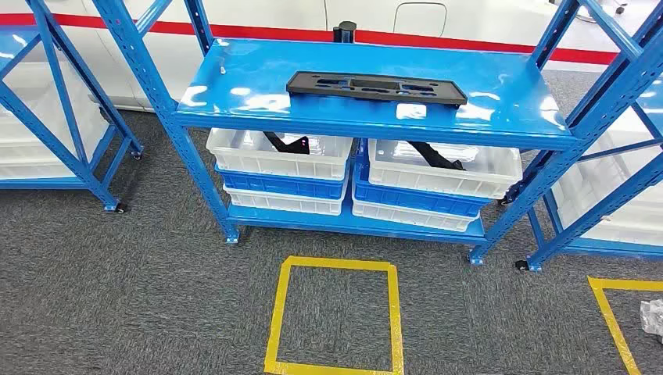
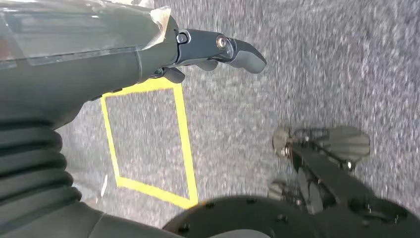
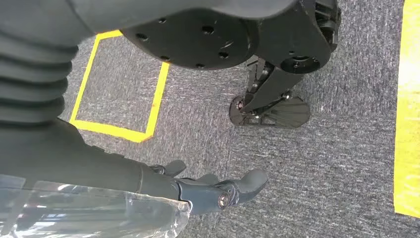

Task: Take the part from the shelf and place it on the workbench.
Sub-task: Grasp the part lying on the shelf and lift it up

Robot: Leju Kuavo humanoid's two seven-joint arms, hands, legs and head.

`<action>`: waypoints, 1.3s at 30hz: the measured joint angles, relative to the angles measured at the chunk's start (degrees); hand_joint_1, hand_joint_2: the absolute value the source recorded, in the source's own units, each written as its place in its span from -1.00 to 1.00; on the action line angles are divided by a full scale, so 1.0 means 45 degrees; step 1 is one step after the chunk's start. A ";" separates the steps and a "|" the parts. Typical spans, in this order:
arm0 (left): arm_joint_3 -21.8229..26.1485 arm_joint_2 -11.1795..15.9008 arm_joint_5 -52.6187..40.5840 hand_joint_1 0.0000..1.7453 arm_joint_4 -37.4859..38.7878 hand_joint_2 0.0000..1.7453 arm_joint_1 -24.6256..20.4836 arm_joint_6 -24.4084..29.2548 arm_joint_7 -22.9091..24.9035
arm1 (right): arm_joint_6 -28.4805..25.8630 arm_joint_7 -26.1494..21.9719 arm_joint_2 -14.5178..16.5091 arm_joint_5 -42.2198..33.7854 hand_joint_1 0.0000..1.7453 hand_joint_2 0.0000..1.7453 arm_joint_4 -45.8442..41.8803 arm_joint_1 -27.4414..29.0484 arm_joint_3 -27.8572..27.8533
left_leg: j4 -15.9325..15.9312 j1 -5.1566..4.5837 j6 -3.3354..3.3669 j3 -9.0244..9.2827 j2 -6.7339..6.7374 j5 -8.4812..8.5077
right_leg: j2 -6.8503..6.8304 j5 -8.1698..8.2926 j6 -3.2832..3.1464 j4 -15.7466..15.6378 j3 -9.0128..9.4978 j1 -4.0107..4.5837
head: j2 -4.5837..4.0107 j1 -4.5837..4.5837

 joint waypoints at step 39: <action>0.8789 -0.1005 -0.8150 -1.00 0.1480 -1.00 -0.1750 0.1022 -0.1386 | 0.3822 -0.4286 -0.0209 -0.7218 -1.00 -1.00 0.0609 -0.1677 -0.7019 | 0.0003 -0.0003 0.0001 0.0001 0.0000 0.0001 | 0.0000 0.0004 0.0003 0.0000 0.0009 -0.0001 | 0.0000 0.0000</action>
